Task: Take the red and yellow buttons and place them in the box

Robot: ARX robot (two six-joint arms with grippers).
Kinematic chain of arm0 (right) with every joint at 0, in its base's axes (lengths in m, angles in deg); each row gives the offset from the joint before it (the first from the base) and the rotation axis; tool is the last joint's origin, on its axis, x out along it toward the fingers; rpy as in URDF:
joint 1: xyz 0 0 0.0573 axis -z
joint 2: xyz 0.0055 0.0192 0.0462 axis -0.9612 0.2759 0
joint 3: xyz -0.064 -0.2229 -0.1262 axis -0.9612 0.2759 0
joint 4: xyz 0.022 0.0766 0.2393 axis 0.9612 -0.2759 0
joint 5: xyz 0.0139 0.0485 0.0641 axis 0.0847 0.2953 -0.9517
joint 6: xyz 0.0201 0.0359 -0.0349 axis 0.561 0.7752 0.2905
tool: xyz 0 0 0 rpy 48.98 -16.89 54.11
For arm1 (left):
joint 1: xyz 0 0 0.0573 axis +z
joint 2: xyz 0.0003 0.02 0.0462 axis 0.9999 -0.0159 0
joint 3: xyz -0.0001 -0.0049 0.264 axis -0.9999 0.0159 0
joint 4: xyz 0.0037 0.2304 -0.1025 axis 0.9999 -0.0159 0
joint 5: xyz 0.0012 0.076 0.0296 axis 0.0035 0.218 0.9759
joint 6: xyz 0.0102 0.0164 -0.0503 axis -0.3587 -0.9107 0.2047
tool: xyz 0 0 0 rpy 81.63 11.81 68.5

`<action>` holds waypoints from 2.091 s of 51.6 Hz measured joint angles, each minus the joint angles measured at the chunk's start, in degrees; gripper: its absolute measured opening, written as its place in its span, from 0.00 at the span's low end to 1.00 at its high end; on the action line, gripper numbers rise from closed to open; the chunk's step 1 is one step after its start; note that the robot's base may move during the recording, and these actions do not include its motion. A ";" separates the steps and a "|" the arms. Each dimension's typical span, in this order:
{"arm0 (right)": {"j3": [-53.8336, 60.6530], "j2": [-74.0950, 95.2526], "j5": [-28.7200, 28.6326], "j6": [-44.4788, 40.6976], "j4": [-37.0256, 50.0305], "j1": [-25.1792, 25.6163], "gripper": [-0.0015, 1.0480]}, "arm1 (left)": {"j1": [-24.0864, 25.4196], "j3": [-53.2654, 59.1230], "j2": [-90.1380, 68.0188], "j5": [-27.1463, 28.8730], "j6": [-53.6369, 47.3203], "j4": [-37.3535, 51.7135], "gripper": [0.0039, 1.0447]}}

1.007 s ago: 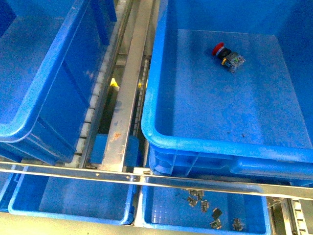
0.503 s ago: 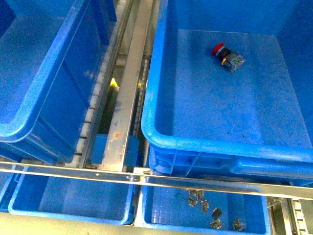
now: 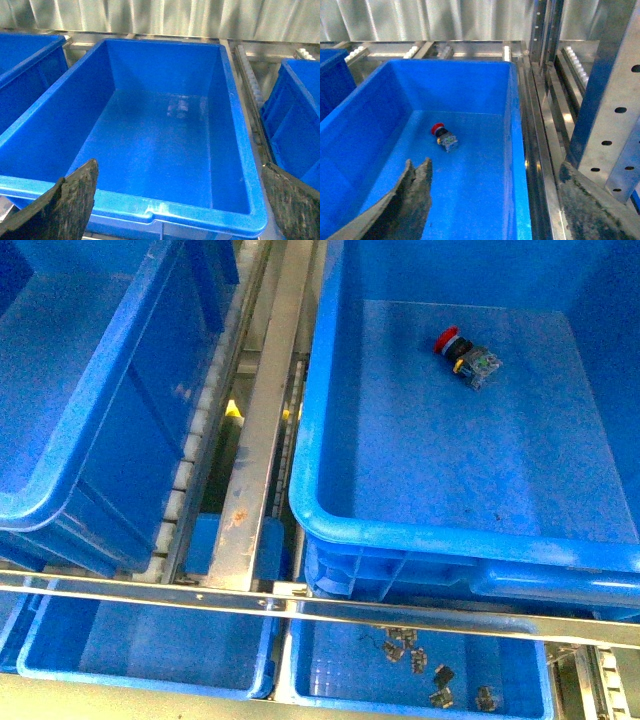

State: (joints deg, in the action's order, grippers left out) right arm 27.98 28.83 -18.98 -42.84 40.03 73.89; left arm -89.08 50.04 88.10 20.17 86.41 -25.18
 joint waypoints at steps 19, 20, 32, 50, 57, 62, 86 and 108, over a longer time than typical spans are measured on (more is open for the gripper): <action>0.00 -0.04 0.17 0.02 -0.11 0.00 0.94 | 0.00 0.00 0.00 -0.02 -0.02 0.02 0.93; 0.00 -0.04 0.13 0.00 -0.13 0.00 0.94 | 0.00 0.00 0.00 -0.02 -0.02 0.00 0.93; 0.00 -0.07 0.15 0.02 -0.15 0.00 0.94 | 0.00 0.00 0.00 -0.02 -0.02 0.00 0.93; 0.00 -0.13 0.07 0.02 -0.20 0.00 0.94 | 0.00 0.00 0.00 -0.02 0.00 0.04 0.93; 0.07 -0.07 -0.50 -0.02 -0.22 0.07 0.94 | 0.00 0.00 0.00 0.33 0.00 0.00 0.93; 0.09 -0.11 -0.59 0.00 -0.20 0.07 0.94 | 0.00 0.00 0.00 0.39 0.00 0.00 0.93; 0.09 -0.11 -0.04 0.00 -0.20 0.11 0.94 | 0.00 0.00 0.00 -0.02 0.00 0.00 0.93; 0.09 -0.11 -0.04 0.00 -0.20 0.11 0.94 | 0.00 0.00 0.00 0.00 0.00 0.00 0.93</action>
State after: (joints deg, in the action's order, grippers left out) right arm 28.07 28.72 -19.02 -42.84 39.83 74.00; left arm -89.08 50.04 88.10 20.17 86.41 -25.18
